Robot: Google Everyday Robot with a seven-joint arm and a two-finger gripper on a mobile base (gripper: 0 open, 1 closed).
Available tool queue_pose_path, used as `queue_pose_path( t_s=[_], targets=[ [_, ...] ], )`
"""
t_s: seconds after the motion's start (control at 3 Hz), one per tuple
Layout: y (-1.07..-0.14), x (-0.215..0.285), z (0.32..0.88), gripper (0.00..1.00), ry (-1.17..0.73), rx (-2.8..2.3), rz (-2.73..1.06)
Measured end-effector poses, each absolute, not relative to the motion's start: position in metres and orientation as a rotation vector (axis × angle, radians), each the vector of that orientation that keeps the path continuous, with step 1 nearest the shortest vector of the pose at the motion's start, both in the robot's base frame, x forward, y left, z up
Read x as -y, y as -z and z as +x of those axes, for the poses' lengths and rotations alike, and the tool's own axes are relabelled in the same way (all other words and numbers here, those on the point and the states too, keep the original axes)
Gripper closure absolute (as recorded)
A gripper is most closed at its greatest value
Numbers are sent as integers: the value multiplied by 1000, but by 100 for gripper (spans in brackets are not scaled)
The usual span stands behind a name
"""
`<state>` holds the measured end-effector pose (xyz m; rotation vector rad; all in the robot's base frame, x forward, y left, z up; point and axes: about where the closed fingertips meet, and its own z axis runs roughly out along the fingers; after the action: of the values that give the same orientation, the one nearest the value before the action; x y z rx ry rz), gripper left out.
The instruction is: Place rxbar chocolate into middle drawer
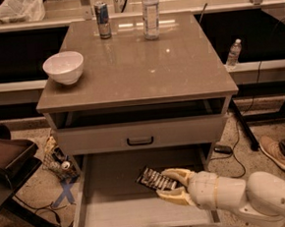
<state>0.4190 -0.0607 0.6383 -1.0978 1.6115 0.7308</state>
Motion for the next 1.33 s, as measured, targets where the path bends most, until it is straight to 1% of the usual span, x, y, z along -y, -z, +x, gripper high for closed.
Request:
queue_pose_path(
  t_s=[0.33,0.67,1.0,1.33],
  targets=[
    [-593,34,423,100,-672,-1655,-1165],
    [-557,21,440,100,-587,-1743,-1197],
    [-517,6,464,100,-560,-1833,-1195],
    [-516,-2,465,100,-562,-1826,-1216]
  ],
)
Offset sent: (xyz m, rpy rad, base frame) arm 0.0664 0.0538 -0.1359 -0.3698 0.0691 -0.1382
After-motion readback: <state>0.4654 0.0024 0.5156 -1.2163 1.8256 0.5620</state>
